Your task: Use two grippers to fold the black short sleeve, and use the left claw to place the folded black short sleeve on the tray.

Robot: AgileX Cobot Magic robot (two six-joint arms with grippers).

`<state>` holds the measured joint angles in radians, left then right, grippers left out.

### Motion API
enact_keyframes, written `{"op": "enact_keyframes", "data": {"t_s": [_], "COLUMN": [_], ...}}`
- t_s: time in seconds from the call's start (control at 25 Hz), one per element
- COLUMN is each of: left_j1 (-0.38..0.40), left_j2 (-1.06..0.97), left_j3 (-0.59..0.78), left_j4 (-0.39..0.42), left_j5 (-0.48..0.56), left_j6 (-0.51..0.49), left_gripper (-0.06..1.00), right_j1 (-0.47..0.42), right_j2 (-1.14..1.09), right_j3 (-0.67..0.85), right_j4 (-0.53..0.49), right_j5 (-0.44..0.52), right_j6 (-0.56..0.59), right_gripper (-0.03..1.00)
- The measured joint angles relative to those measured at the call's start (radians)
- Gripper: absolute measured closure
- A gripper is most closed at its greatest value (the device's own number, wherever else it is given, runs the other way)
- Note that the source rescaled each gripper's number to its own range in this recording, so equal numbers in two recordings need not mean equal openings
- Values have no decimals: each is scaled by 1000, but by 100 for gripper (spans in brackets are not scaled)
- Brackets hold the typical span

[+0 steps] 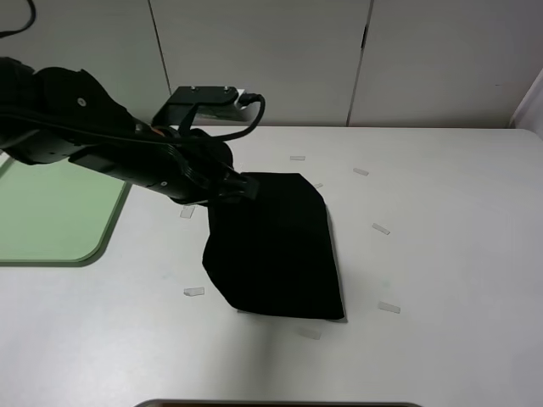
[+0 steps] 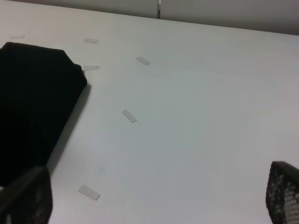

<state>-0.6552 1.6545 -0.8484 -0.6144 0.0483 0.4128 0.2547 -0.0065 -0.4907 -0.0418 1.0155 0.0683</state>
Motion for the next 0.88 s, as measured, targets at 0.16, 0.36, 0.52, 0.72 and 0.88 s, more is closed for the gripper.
{"op": "enact_keyframes", "data": {"t_s": [0.16,0.36,0.52,0.72,0.88], "left_j1": [-56,-114,-158,-209,-243], "left_j2": [61,146,206,287,349], "left_j3": [-54,-109,-137,-185,-210], "left_j4": [-1,-3,-3,-4,-4], "left_j5": [-17,-48,-102,-144,-170], "left_j6": [0,0,0,0,0], "left_gripper": [94,94,94,94,94], "right_j1": [0,0,0,0,0], "right_j2": [0,0,0,0,0], "right_j3": [0,0,0,0,0], "right_j4": [0,0,0,0,0], "right_j5": [0,0,0,0,0], "right_j6": [0,0,0,0,0], "right_gripper": [-3,-3,-3,-3,-3]}}
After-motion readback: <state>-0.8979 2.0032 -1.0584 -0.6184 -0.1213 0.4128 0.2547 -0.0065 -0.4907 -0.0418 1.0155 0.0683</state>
